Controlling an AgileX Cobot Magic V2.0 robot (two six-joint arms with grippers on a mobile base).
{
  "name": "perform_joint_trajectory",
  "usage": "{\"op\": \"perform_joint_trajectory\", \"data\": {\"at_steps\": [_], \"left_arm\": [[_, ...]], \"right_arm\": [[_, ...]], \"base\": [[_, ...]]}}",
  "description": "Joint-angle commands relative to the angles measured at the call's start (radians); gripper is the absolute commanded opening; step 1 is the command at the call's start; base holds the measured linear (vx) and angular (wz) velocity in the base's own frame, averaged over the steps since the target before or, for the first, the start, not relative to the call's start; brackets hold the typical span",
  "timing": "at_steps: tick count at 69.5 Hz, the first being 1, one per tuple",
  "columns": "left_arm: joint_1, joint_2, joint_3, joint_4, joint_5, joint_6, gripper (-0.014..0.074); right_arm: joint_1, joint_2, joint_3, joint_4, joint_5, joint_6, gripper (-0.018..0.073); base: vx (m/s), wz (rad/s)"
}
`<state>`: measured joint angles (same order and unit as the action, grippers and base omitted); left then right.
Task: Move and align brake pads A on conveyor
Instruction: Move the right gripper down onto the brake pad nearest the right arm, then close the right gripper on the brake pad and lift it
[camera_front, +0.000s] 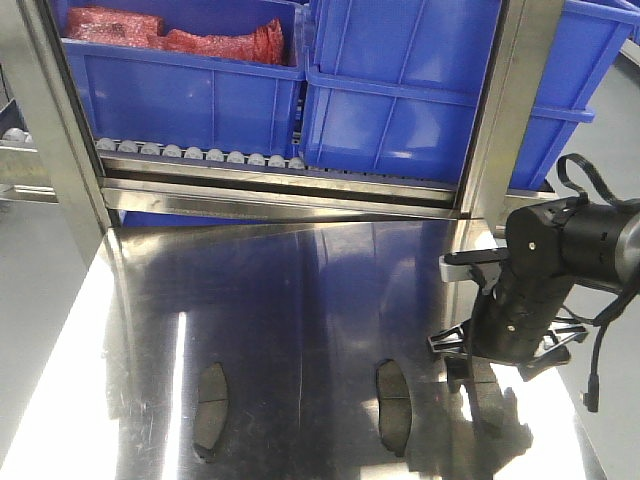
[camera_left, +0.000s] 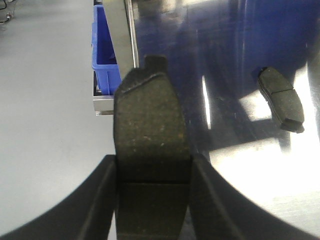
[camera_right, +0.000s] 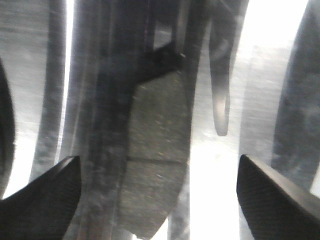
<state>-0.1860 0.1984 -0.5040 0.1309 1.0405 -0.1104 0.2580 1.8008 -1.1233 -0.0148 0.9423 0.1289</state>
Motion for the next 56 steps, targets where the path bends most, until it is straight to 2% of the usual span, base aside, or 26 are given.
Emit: {"op": "perform_joint_trajectory", "data": {"at_steps": [1,29,56], "left_arm": [[-0.002,0.014,-0.030,0.005,-0.084,-0.002,-0.0006],[-0.002,0.014,-0.030,0.005,-0.084,-0.002,-0.0006],[-0.002,0.014,-0.030,0.005,-0.084,-0.002,-0.0006]], "right_arm": [[-0.016,-0.038,-0.026,-0.017,0.008,-0.004,0.0594],[-0.029,-0.037,-0.026,0.004,-0.035,-0.023,0.0594],[-0.037,-0.002,-0.047,0.025,0.007,-0.031,0.0594]], "base": [[0.00,0.00],[0.00,0.00],[0.00,0.00]]}}
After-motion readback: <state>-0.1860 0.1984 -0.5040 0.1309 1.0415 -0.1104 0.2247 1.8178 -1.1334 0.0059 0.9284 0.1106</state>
